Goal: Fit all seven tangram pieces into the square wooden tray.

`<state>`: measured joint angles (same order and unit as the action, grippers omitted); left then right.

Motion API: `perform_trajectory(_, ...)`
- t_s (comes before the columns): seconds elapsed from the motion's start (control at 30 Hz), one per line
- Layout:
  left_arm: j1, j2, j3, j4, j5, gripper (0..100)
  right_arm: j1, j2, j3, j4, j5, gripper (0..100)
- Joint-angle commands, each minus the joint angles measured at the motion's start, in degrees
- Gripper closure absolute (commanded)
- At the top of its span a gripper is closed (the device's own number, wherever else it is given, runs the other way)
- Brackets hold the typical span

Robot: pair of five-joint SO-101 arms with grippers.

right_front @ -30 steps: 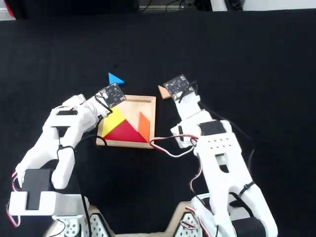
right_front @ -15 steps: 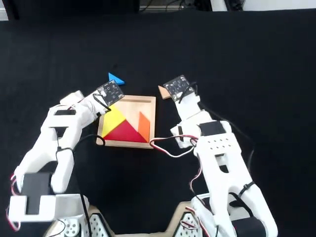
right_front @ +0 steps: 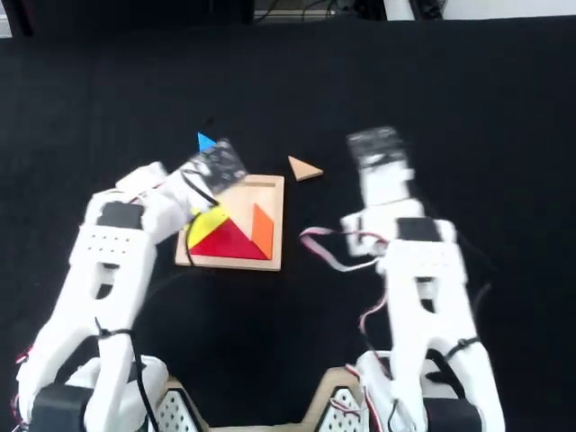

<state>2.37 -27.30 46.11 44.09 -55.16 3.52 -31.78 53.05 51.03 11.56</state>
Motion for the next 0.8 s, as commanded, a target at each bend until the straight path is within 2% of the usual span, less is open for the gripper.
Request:
perform_trajectory(0.0, 7.3, -2.3, -3.4, -0.1, -1.9, 97, 8.9, -1.9, -4.9, -1.1, -4.7, 85.4)
perform_trajectory(0.1, 12.6, -1.7, -2.2, -4.7, -4.7, 97, 12.0, -1.9, -5.0, -2.3, -6.2, 85.4)
perform_trajectory(0.23, 16.4, 4.6, 1.2, -20.3, -7.9, 97, 13.2, -1.8, -4.7, -3.7, -6.6, 85.4)
perform_trajectory(0.37, 17.3, 15.7, 0.5, -35.8, -5.1, 97, 13.2, -1.8, -4.7, -4.0, -6.6, 85.4)
perform_trajectory(0.53, 19.4, 26.3, -3.3, -37.5, -3.3, 97, 13.1, -1.7, -4.7, -4.0, -6.6, 85.4)
perform_trajectory(0.77, 21.6, 27.3, -2.2, -37.5, -3.4, 97, 13.0, -1.7, -4.6, -4.0, -6.6, 85.4)
